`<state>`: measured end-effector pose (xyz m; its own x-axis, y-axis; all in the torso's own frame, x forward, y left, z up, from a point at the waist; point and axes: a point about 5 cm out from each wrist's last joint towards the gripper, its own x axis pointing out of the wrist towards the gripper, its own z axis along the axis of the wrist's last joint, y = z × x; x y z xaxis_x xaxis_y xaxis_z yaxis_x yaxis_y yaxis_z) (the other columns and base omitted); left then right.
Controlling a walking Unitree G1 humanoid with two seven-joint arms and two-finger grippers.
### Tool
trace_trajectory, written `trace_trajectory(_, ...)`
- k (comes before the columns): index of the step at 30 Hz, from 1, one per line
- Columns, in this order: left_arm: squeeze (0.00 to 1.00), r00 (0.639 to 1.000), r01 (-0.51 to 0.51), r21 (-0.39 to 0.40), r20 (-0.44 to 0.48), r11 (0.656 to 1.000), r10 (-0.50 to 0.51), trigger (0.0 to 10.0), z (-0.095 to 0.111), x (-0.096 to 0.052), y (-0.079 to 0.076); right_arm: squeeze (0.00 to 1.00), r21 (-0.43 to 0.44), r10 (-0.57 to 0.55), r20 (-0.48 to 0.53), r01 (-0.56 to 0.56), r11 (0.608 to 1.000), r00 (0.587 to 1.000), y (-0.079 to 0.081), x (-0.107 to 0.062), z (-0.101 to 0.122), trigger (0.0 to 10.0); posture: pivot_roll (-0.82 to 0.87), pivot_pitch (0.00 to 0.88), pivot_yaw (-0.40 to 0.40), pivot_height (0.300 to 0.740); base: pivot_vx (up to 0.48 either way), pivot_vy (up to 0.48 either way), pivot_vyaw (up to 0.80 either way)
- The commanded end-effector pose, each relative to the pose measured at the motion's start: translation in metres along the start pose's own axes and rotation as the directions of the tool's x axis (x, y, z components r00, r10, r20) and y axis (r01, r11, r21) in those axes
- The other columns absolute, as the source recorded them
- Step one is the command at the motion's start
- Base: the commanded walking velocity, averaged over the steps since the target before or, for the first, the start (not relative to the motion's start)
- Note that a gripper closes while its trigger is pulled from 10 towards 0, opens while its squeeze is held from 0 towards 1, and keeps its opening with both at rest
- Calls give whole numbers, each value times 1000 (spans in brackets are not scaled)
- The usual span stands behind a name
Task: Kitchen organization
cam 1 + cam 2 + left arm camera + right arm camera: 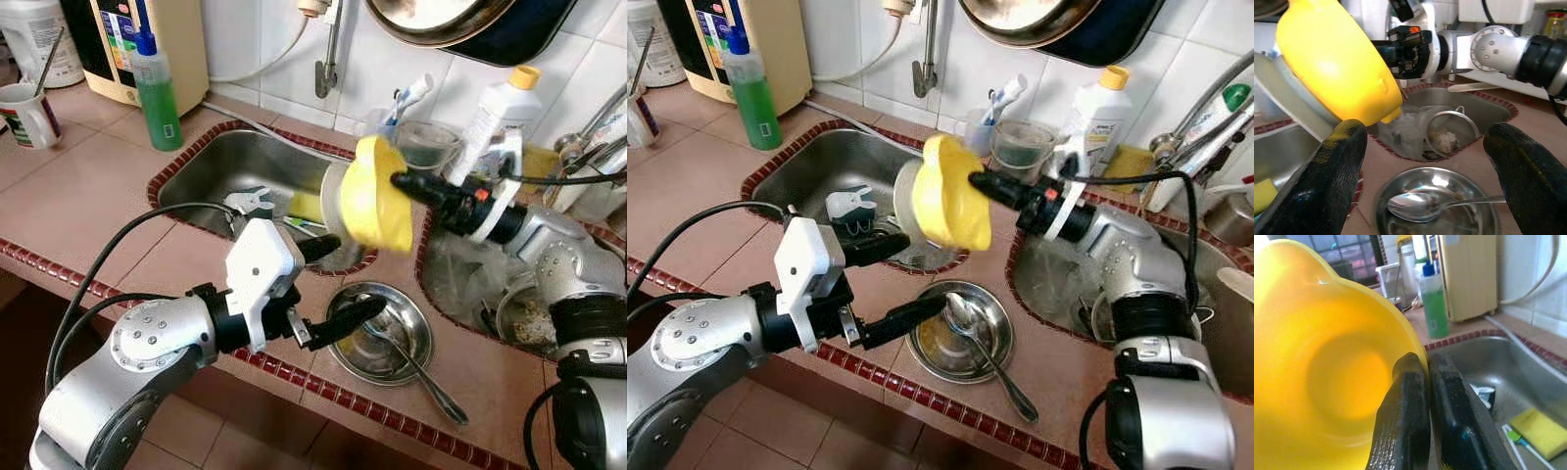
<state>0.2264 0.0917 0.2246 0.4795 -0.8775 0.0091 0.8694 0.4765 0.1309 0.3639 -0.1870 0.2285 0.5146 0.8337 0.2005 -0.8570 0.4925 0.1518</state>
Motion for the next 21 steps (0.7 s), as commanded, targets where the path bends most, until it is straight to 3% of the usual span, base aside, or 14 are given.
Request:
trace_trajectory(1, 0, 999, -32, 15, 12, 999, 32, 10000, 2, 1, 6, 0, -79, -66, 72, 72, 994, 995, -2, -2, 15, 10000, 17, 35, -110, 740, 0, 0, 0)
trace_trajectory(5, 0, 989, -139, 4, 58, 990, 138, 10000, 3, 2, 21, 0, -221, -214, 165, 248, 943, 963, 0, 1, 19, 10000, 11, 38, -97, 740, 0, 0, 0)
trace_trajectory(8, 0, 969, -234, -13, 72, 972, 235, 10000, 1, 3, 35, 0, -252, -288, 229, 342, 905, 930, 3, 0, 21, 10000, 9, 39, -91, 740, 0, 0, 0)
trace_trajectory(12, 0, 954, -291, -11, 74, 957, 291, 10000, -1, 3, 44, 0, -267, -338, 262, 405, 875, 904, 4, 0, 21, 10000, 9, 38, -87, 740, 0, 0, 0)
trace_trajectory(15, 0, 911, -408, -10, 67, 913, 408, 10000, -10, 5, 66, 0, -275, -433, 350, 533, 800, 831, 10, -2, 19, 10000, 5, 33, -78, 740, 0, 0, 0)
trace_trajectory(17, 0, 899, -432, -11, 71, 902, 432, 10000, -13, 7, 73, 0, -293, -476, 375, 589, 753, 795, 15, -3, 16, 10000, 2, 29, -73, 740, 0, 0, 0)
trace_trajectory(18, 0, 884, -461, -29, 73, 887, 462, 10000, -17, 10, 79, 0, -318, -507, 398, 633, 705, 765, 19, -4, 12, 10000, -3, 23, -67, 740, 0, 0, 0)
trace_trajectory(21, 0, 871, -482, -67, 73, 874, 486, 10000, -22, 14, 86, 0, -324, -552, 405, 679, 659, 729, 24, -6, 6, 10000, -10, 14, -53, 740, 0, 0, 0)
